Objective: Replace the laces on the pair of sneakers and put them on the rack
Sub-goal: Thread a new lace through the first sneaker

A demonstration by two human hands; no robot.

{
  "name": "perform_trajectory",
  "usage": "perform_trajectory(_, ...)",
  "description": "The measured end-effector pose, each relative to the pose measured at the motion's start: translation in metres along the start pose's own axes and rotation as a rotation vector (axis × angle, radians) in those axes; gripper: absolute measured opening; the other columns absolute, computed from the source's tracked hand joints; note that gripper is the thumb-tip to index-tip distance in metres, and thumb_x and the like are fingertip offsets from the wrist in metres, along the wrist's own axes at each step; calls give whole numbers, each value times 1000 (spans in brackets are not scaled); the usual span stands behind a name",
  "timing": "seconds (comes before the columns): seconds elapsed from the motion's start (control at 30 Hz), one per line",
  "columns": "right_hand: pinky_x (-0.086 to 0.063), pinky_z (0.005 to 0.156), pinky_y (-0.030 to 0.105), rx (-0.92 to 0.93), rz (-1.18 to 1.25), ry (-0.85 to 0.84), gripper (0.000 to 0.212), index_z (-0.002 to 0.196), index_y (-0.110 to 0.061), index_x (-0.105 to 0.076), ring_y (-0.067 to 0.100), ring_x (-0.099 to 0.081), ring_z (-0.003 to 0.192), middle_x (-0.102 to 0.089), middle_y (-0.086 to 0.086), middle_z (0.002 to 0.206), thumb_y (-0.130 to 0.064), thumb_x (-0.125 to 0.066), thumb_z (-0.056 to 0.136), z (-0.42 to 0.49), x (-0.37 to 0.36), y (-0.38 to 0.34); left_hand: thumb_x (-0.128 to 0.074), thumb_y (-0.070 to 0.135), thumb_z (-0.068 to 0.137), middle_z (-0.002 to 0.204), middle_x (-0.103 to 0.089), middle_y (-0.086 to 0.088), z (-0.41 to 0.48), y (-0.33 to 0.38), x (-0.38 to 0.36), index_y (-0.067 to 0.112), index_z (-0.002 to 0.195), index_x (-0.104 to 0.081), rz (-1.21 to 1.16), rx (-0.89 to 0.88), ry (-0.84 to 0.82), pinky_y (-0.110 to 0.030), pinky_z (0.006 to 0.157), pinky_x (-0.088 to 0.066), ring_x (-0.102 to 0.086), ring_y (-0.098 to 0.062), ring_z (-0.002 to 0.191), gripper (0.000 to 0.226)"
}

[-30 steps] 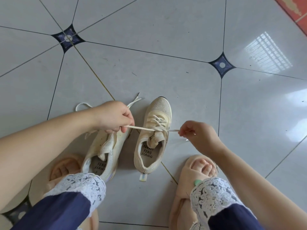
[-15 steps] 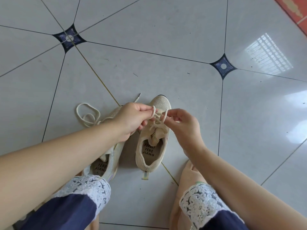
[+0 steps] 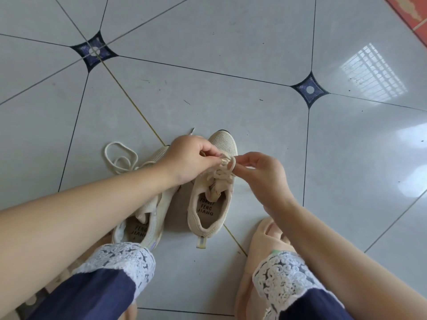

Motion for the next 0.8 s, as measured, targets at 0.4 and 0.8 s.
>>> perform_trajectory(0.4,-53,77,22,-158,570,-150,17,74,-15,-57,12,-65,82,-69,5,82,-10,-55,90,-5,9,32,-48,3,89,69,-66,0,-25,-33,2,8,80,-55,-694,389,-303,-13,44,-36,-48,-5,55,13)
perform_trajectory(0.8,-49,63,14,9,-122,31,18,73,-22,-59,3,-58,48,-63,-11,52,-10,-61,86,10,43,28,-56,8,88,47,-54,9,-15,-40,24,13,73,-61,-29,252,-357,-16,49,-38,-45,-3,46,16)
Point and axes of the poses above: each hand's wrist, its own z-axis towards the middle knuckle, its own x-axis out of the back of the hand, y = z × x, the point moved 7 cm from there along z, towards the middle knuckle
